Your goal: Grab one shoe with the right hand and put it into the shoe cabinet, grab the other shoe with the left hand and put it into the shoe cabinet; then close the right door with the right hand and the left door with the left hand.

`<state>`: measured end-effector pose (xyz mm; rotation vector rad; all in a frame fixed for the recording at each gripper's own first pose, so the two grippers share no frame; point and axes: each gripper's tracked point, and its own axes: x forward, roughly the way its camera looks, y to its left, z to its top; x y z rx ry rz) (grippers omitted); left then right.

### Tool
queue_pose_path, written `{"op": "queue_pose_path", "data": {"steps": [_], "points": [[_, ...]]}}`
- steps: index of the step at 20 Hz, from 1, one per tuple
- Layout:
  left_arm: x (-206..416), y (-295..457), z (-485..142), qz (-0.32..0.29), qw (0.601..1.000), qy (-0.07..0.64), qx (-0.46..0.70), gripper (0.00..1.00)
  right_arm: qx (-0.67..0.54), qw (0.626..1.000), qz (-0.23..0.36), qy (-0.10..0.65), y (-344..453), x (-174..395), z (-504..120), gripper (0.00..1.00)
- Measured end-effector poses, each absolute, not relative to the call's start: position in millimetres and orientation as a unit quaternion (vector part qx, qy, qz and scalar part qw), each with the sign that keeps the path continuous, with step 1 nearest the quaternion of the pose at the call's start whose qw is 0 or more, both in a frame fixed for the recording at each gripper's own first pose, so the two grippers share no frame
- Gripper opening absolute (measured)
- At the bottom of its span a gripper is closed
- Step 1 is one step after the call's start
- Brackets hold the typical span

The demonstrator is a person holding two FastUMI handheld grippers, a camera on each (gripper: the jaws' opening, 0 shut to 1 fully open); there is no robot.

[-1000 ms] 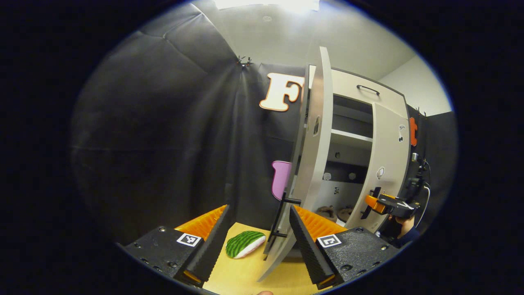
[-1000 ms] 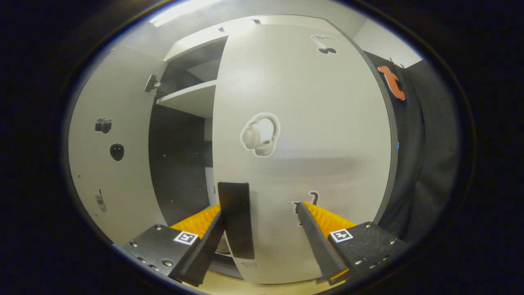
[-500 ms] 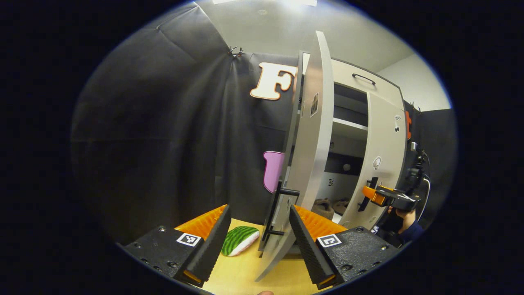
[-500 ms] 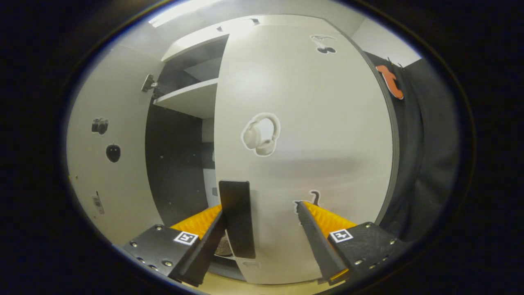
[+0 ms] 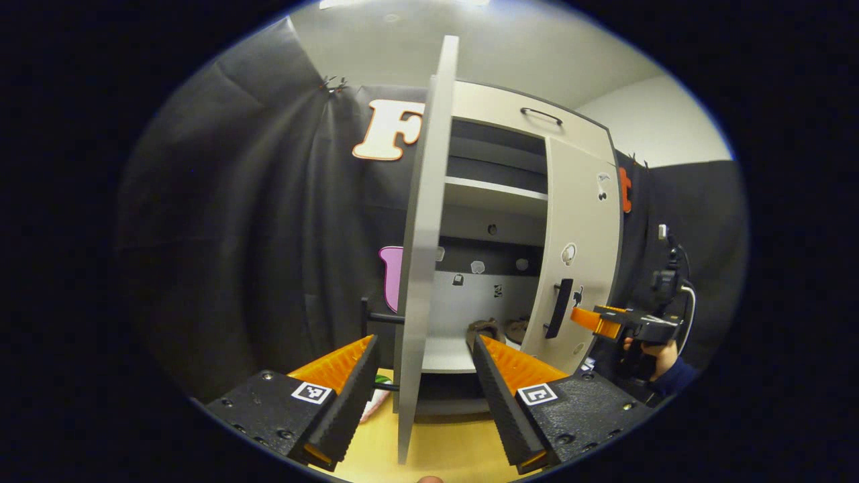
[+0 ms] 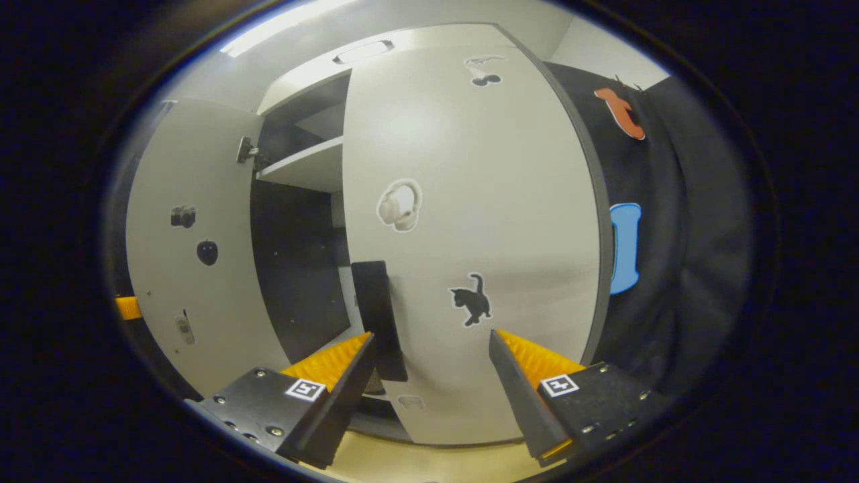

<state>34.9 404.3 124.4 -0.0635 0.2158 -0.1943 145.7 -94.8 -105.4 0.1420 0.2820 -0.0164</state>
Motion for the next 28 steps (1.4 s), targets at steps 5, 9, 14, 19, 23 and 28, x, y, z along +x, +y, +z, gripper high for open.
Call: {"op": "queue_pose_path", "data": {"steps": [5,9,14,19,23,28], "points": [[42.0,385.5,125.6,-0.104,0.987,0.114,-0.042,0.86,0.083,0.986,-0.038,0.139,-125.9,125.5,-100.4,0.97],[35.5,356.8,124.8,-0.135,0.982,0.123,-0.037,0.86,0.095,0.984,-0.052,0.144,-138.9,110.9,-103.2,1.00],[39.1,290.5,119.8,-0.204,0.969,0.126,-0.057,0.86,0.096,0.983,-0.054,0.144,-147.3,95.1,-98.6,1.00],[53.2,236.5,113.0,-0.240,0.961,0.119,-0.061,0.85,0.098,0.983,-0.074,0.135,-170.7,72.8,-86.3,0.97],[61.0,210.3,112.3,-0.256,0.959,0.112,-0.050,0.86,0.108,0.980,-0.094,0.139,-191.8,50.8,-87.3,1.00],[60.9,203.0,117.0,-0.261,0.957,0.110,-0.063,0.86,0.117,0.977,-0.111,0.140,-207.5,35.5,-88.9,0.99]]}}
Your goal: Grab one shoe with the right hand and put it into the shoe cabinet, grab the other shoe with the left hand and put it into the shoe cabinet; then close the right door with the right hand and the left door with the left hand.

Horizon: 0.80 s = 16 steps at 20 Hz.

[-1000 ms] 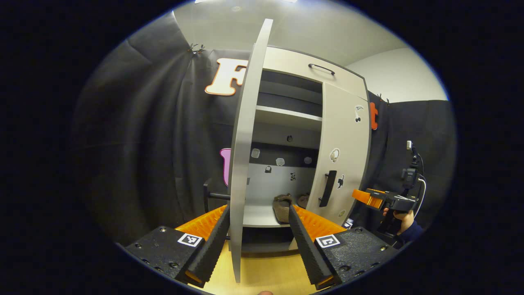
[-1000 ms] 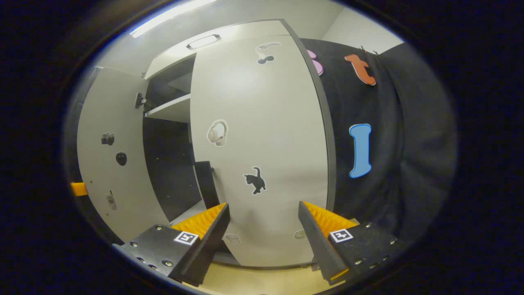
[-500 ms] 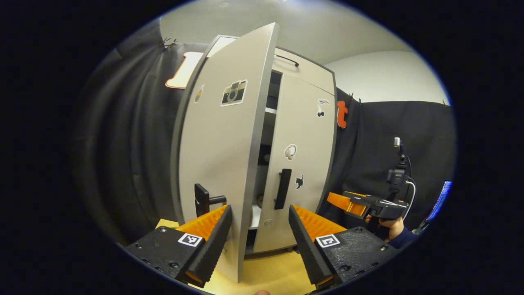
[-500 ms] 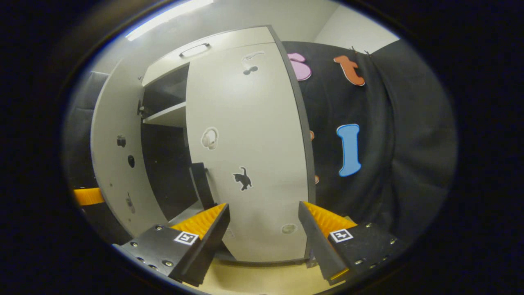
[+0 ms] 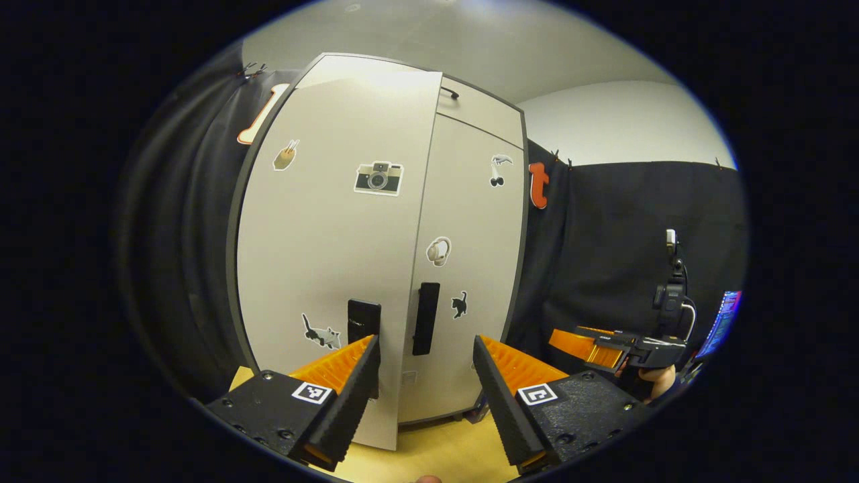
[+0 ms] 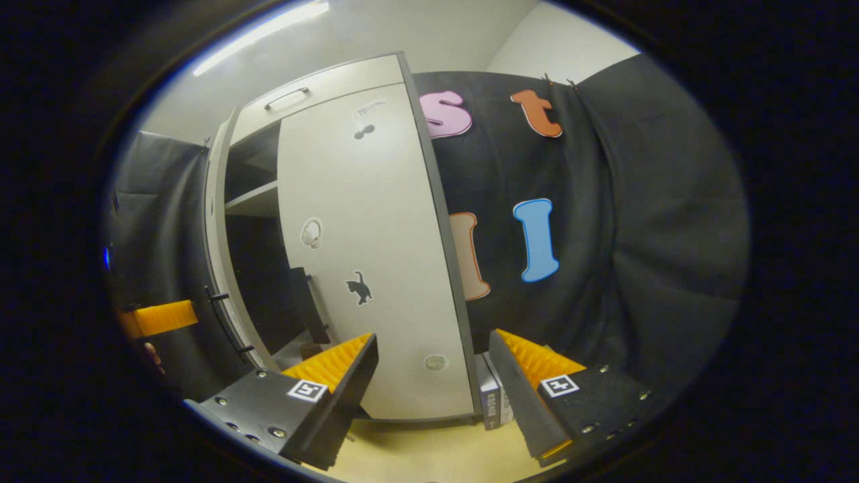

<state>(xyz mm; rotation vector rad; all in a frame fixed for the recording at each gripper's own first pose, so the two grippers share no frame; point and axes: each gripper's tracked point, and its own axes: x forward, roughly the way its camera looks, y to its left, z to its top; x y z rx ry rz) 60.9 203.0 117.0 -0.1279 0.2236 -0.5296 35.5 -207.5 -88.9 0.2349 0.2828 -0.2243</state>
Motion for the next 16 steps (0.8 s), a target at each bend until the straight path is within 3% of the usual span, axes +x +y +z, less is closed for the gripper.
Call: {"op": "queue_pose_path", "data": {"steps": [8,16], "points": [[62.7,257.5,123.3,-0.198,0.972,0.112,-0.061,0.86,0.104,0.981,-0.109,0.124,-193.4,37.6,-71.7,0.98],[57.5,324.2,144.1,-0.112,0.987,0.104,-0.056,0.85,0.075,0.992,-0.059,0.082,-127.9,43.7,-13.4,0.98]]}}
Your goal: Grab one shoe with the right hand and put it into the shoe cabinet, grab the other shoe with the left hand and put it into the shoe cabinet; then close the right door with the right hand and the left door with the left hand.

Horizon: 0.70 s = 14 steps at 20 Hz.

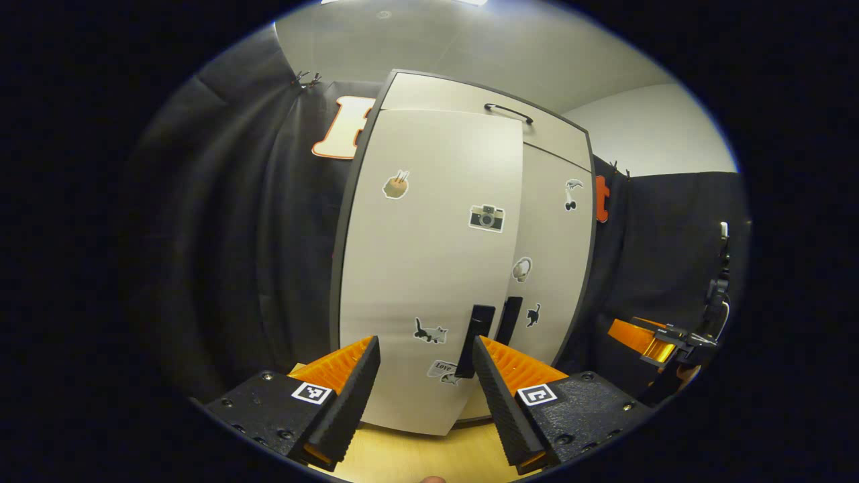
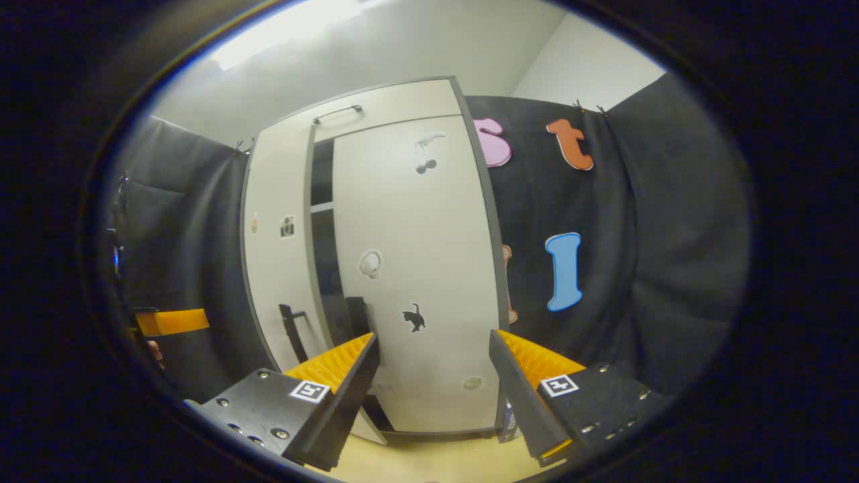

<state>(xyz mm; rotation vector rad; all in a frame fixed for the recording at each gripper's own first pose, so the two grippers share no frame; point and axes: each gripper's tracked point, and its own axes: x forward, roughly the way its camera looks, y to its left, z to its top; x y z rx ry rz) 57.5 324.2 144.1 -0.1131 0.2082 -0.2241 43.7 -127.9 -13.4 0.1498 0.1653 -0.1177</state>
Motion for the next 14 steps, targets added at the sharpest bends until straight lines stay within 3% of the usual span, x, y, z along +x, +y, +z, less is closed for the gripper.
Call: {"op": "queue_pose_path", "data": {"steps": [7,14], "points": [[49.6,352.0,159.3,-0.060,0.993,0.086,-0.044,0.86,0.041,0.996,-0.066,0.050,-102.8,37.1,15.4,0.98],[50.9,344.8,162.4,-0.054,0.995,0.072,-0.034,0.85,0.026,0.996,-0.082,0.038,-103.7,33.5,22.0,0.98]]}}
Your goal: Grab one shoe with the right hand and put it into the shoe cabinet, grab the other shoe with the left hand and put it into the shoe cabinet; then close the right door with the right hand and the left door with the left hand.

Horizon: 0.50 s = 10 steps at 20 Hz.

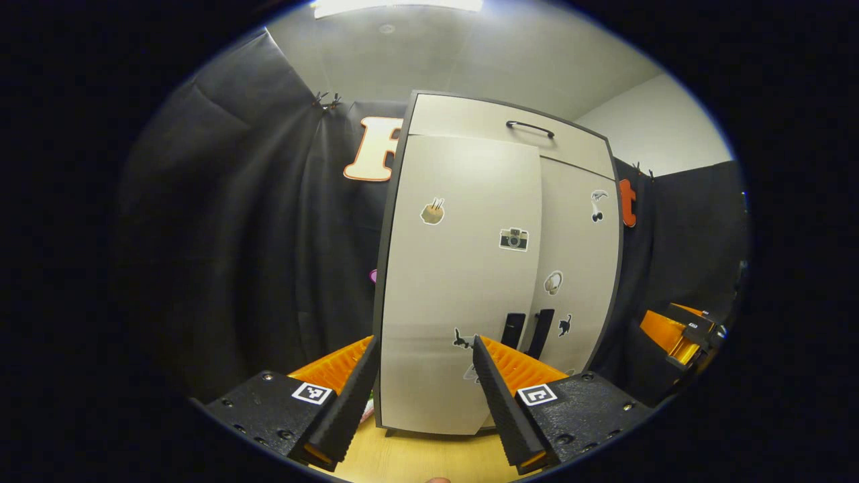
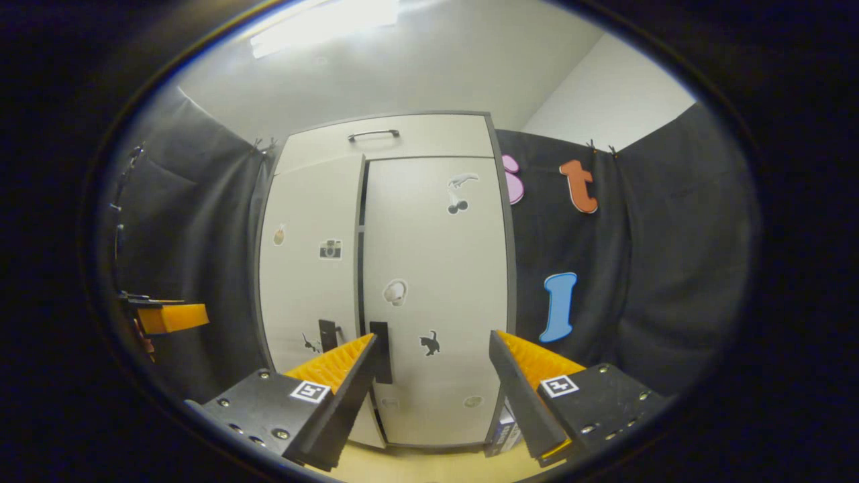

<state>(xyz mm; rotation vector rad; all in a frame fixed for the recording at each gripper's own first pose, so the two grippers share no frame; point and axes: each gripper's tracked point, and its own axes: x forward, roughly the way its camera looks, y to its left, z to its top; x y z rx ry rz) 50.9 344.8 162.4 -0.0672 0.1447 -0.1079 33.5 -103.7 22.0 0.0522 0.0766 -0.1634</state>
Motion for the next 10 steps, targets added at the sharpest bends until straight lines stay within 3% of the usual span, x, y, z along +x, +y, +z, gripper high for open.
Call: {"op": "queue_pose_path", "data": {"steps": [10], "points": [[51.4,334.1,162.8,-0.046,0.996,0.058,-0.040,0.86,0.000,0.996,-0.089,0.026,-99.7,33.5,28.5,0.98]]}}
